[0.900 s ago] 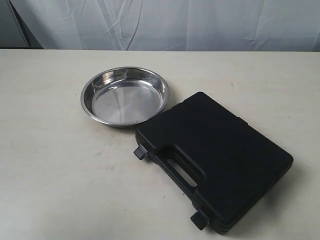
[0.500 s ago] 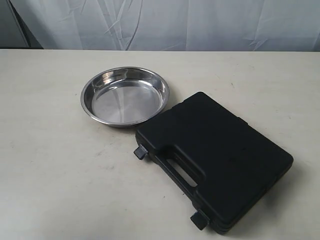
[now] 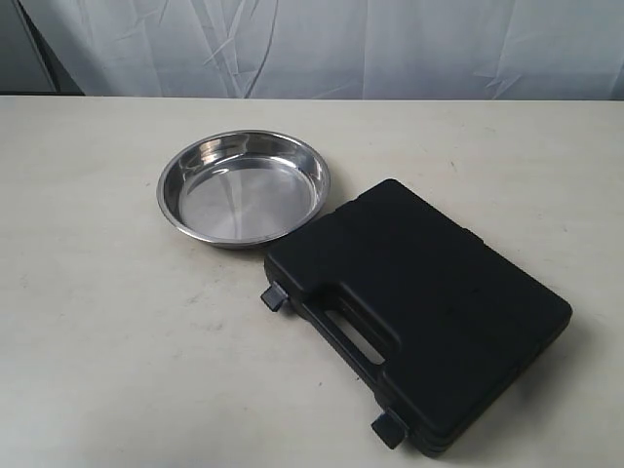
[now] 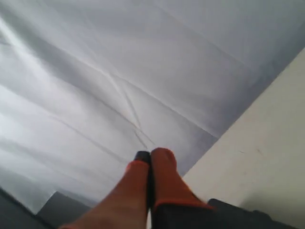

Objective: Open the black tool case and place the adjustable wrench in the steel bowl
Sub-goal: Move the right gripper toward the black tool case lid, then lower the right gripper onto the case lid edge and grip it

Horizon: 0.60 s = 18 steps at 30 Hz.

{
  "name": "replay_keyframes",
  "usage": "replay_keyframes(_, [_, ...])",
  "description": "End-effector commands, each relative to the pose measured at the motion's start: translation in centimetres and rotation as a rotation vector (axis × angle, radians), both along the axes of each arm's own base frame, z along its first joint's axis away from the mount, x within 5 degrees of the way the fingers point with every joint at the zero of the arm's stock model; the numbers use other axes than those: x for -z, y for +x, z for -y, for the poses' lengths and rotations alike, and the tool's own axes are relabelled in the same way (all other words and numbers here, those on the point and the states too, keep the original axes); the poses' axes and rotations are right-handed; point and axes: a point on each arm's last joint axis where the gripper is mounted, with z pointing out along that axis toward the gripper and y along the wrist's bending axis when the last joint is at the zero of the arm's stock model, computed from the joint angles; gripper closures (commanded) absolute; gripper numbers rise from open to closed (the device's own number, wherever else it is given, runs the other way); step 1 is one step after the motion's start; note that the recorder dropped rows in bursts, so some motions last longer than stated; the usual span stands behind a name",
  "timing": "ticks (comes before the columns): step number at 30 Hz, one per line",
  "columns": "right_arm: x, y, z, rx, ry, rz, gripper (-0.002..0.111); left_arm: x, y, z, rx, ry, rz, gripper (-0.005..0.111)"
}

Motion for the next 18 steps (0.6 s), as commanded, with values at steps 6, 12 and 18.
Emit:
replay_keyframes(6, [-11.3, -0.3, -0.7, 0.046, -0.661, 0.209, 0.108, -0.1, 0.0, 0.0, 0.004, -0.004, 0.005, 0.106])
replay_keyframes(12, [-13.2, 9.6, -4.4, -0.475, -0.838, -0.199, 0.109, -0.1, 0.0, 0.0, 0.004, -0.004, 0.005, 0.106])
replay_keyframes(18, [-9.4, 18.7, -9.1, -0.949, -0.876, -0.579, 0.109, -0.1, 0.0, 0.0, 0.004, -0.004, 0.005, 0.106])
